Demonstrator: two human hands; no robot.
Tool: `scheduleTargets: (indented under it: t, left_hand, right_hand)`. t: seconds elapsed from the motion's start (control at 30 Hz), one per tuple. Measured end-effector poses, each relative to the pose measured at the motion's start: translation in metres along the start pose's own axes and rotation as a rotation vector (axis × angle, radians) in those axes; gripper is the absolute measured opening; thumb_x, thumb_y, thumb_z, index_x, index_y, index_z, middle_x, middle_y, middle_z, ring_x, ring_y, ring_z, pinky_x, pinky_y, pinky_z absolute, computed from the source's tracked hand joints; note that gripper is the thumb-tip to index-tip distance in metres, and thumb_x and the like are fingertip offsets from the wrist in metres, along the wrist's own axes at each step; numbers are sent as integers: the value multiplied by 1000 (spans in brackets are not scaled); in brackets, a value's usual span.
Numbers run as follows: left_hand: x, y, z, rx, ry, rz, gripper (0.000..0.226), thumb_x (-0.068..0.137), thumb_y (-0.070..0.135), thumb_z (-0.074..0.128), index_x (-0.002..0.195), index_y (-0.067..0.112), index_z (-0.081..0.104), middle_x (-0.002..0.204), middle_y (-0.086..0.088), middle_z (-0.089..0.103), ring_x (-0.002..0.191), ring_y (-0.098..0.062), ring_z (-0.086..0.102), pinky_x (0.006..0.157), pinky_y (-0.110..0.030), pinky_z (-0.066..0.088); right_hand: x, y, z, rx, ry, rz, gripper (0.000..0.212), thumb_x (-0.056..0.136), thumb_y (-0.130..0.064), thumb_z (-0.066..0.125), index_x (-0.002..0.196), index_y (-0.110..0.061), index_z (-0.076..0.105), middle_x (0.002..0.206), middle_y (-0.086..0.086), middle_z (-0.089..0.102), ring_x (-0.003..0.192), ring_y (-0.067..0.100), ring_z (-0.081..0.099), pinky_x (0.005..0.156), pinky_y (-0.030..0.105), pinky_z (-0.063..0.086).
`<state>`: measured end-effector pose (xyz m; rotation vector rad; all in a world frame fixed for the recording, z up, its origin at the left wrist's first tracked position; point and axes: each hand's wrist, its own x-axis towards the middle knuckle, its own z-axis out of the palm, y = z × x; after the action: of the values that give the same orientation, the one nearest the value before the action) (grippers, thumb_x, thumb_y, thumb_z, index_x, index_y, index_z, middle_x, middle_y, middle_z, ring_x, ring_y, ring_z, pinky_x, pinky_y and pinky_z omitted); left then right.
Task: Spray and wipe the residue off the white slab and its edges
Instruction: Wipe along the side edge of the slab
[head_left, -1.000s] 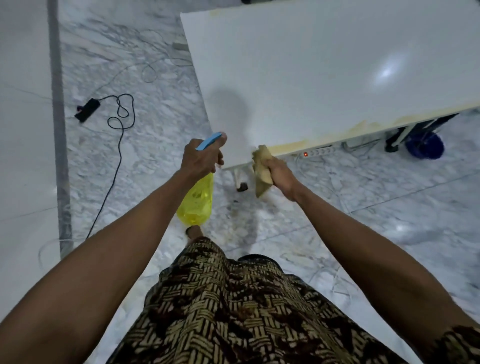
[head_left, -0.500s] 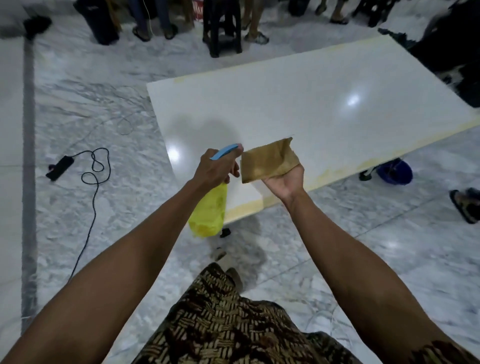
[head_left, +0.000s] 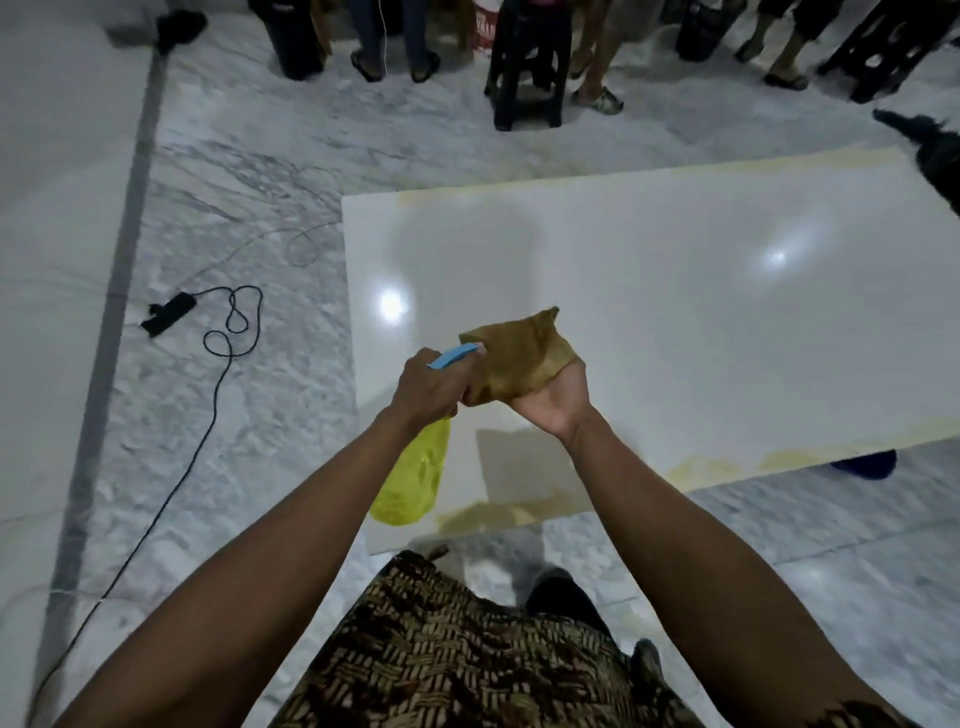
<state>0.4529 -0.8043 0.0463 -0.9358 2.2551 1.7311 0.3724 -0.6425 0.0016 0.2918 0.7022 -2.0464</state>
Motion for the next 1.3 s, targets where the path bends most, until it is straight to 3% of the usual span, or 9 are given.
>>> scheduleTargets:
  t: [0.23, 0.37, 0.5, 0.6, 0.7, 0.83, 1.03, 1.1, 1.3]
  left_hand:
    - [3, -2, 3, -75, 265, -256, 70, 73, 70, 67, 92, 3, 73, 62, -4, 69, 58, -22, 66, 62, -32, 56]
    - [-7, 1, 15, -213, 502, -328, 56, 90, 59, 69, 86, 4, 77, 68, -9, 76, 56, -20, 69, 63, -32, 60]
    - [-34, -1, 32, -352, 677, -388, 50, 99, 49, 66, 85, 2, 76, 74, -13, 77, 41, -8, 61, 44, -18, 50]
    - [-70, -18, 48, -459, 821, -439, 48, 99, 48, 68, 85, 3, 76, 74, -13, 75, 47, -11, 64, 43, -19, 49]
    - [-104, -42, 65, -508, 927, -518, 52, 98, 50, 68, 77, 3, 74, 76, -15, 76, 45, -8, 63, 44, -19, 48]
    - [-147, -73, 80, -628, 1133, -631, 56, 97, 52, 69, 87, -3, 74, 74, -14, 74, 45, -7, 64, 44, -20, 49]
    - [-190, -108, 121, -750, 1255, -738, 53, 96, 50, 71, 86, -2, 73, 71, -12, 73, 61, -21, 73, 47, -25, 50]
    - [-197, -114, 137, -782, 1277, -749, 53, 96, 50, 71, 90, -2, 73, 74, -13, 74, 61, -19, 72, 44, -23, 49]
    - [-203, -114, 187, -833, 1263, -733, 49, 98, 47, 70, 78, 3, 74, 74, -13, 72, 66, -22, 73, 46, -27, 51]
  right_hand:
    - [53, -18, 10, -95, -98, 266, 70, 98, -46, 48, 152, -5, 32, 155, 22, 35, 143, 39, 35, 119, 55, 22]
    - [76, -37, 11, -322, -228, 369, 83, 96, -55, 48, 153, -1, 21, 158, 22, 24, 142, 37, 31, 120, 54, 17]
    - [100, -44, 11, -673, -266, 523, 78, 90, -70, 50, 131, -4, 53, 130, 20, 57, 116, 33, 57, 98, 45, 49]
    - [100, -12, 8, -1088, -255, 601, 70, 89, -73, 45, 122, -12, 58, 117, 6, 65, 105, 23, 64, 93, 40, 52]
    - [97, 32, 7, -1574, -349, 403, 62, 93, -66, 37, 137, -23, 50, 127, 1, 62, 114, 23, 61, 97, 45, 51]
    - [87, 103, 31, -1969, -884, -86, 53, 101, -56, 30, 145, -27, 36, 132, 3, 58, 114, 25, 57, 97, 43, 44]
    - [69, 197, -40, -2582, -1453, -310, 67, 102, -48, 32, 157, -16, 11, 165, 16, 8, 150, 42, 7, 117, 65, 6]
    - [69, 198, -68, -2594, -1495, -500, 68, 100, -46, 34, 157, -14, 18, 163, 18, 14, 149, 44, 13, 117, 66, 11]
    - [62, 206, -74, -2578, -1467, -567, 66, 102, -44, 27, 158, -13, 8, 164, 19, 4, 149, 46, 1, 118, 65, 1]
